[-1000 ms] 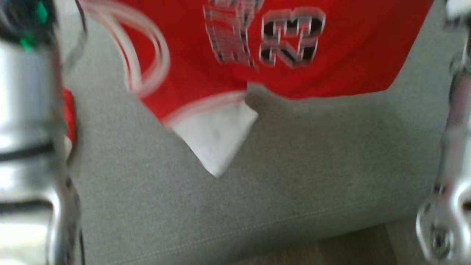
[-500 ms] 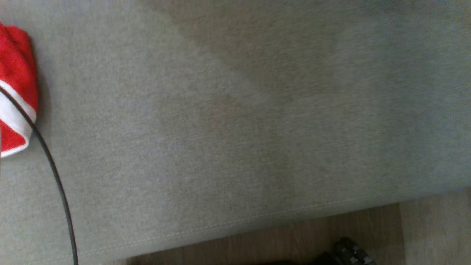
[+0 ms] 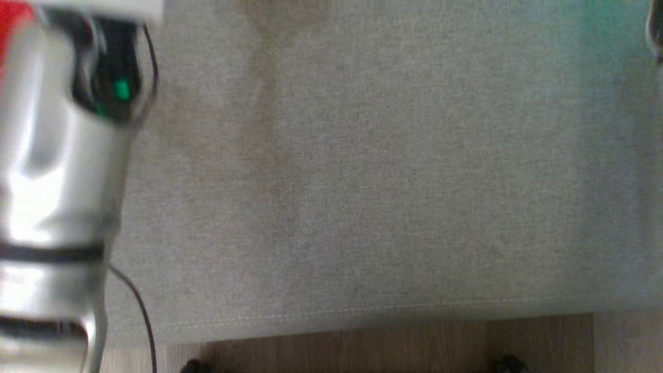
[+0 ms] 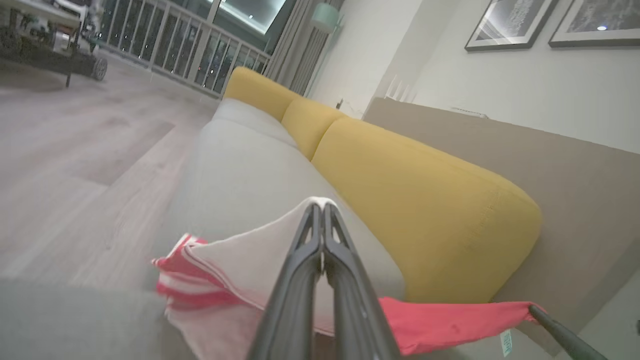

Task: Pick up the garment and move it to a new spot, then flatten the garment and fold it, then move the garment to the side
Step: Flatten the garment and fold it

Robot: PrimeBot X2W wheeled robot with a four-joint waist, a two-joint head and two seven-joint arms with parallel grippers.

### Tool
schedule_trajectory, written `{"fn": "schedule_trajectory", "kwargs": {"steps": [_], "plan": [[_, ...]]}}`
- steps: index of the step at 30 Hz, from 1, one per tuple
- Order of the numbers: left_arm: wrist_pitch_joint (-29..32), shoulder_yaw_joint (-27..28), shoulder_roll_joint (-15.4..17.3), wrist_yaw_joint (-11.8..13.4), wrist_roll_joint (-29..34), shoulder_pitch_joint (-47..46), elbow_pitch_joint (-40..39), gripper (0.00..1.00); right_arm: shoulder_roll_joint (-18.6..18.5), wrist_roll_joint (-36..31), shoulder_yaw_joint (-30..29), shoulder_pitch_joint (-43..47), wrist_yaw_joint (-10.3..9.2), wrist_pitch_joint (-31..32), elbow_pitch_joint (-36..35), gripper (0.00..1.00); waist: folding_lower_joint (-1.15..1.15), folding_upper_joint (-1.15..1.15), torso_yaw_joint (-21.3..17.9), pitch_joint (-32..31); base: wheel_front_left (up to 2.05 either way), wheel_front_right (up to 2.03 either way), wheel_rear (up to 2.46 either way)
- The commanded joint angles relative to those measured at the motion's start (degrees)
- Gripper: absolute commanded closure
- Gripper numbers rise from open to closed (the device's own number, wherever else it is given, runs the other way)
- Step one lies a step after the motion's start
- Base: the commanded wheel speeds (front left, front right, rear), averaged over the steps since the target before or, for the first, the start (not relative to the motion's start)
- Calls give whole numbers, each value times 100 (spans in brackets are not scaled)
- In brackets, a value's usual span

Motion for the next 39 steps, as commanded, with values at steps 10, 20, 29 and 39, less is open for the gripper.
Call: {"fn": "schedule_trajectory", "kwargs": {"steps": [10, 20, 29, 39], "plan": [[216, -58, 775, 113, -1100, 3241, -812, 100, -76, 1170, -299, 2349, -1, 1042, -474, 100, 0, 0, -150, -1405, 0, 0, 0], [345, 106, 886, 716, -1475, 5097, -1556, 100, 38, 1118, -1021, 4369, -1, 1067, -1210, 100, 0, 0, -185, -2164, 0, 0, 0], [445, 121, 954, 1522, -1528, 6719, -2920, 100, 626, 426, -2045, 6005, -1, 1627, -2418, 100, 0, 0, -190, -2532, 0, 0, 0], [914, 101, 911, 2172, -1648, 6744, -3919, 100, 1337, -335, -3015, 6493, -1, 2663, -3759, 100, 0, 0, -189, -2650, 0, 0, 0]]}}
